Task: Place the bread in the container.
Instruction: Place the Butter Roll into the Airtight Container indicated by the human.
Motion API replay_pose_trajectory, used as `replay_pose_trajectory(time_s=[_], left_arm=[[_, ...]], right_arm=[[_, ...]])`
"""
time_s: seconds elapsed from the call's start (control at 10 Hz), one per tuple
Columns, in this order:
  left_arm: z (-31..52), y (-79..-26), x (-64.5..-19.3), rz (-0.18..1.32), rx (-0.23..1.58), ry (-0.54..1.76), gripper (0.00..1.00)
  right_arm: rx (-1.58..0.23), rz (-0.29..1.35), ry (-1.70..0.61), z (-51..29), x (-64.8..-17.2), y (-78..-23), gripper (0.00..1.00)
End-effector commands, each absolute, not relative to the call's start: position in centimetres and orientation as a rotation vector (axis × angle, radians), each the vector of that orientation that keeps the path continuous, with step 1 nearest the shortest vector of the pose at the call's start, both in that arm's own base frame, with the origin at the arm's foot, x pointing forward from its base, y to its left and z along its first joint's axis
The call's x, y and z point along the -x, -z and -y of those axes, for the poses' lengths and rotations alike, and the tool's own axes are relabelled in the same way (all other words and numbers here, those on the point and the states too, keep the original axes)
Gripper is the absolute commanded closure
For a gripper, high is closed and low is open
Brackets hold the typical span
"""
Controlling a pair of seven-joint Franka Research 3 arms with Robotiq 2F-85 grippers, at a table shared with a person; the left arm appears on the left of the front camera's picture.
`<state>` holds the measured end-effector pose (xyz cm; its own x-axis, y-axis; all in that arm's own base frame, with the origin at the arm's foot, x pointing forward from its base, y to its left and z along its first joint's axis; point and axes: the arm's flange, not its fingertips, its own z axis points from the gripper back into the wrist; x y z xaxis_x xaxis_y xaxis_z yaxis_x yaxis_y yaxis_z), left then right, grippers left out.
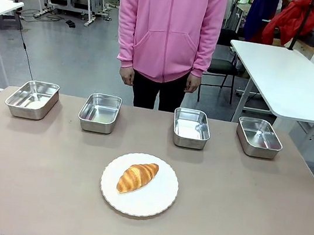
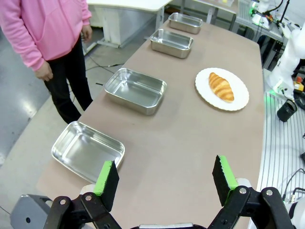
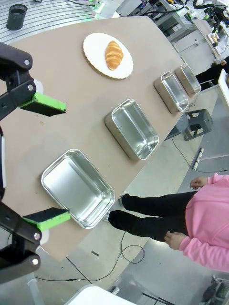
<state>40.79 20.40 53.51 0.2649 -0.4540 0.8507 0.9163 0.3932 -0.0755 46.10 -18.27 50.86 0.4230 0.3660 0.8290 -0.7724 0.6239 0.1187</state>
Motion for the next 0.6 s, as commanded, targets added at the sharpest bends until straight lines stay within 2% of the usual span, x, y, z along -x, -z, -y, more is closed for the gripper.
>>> replay_pose_trajectory(time_s=[0.0, 0.5], left_arm=[[-20.55, -53.54, -40.69, 0.867, 0.644, 1.032, 0.0], [-20.55, -53.54, -40.69, 0.867, 0.644, 1.032, 0.0]], right_arm=[[-0.535, 0.869, -0.756, 18.13, -46.12, -50.78, 0.0], [-0.535, 0.869, -0.756, 18.13, -46.12, -50.78, 0.0]])
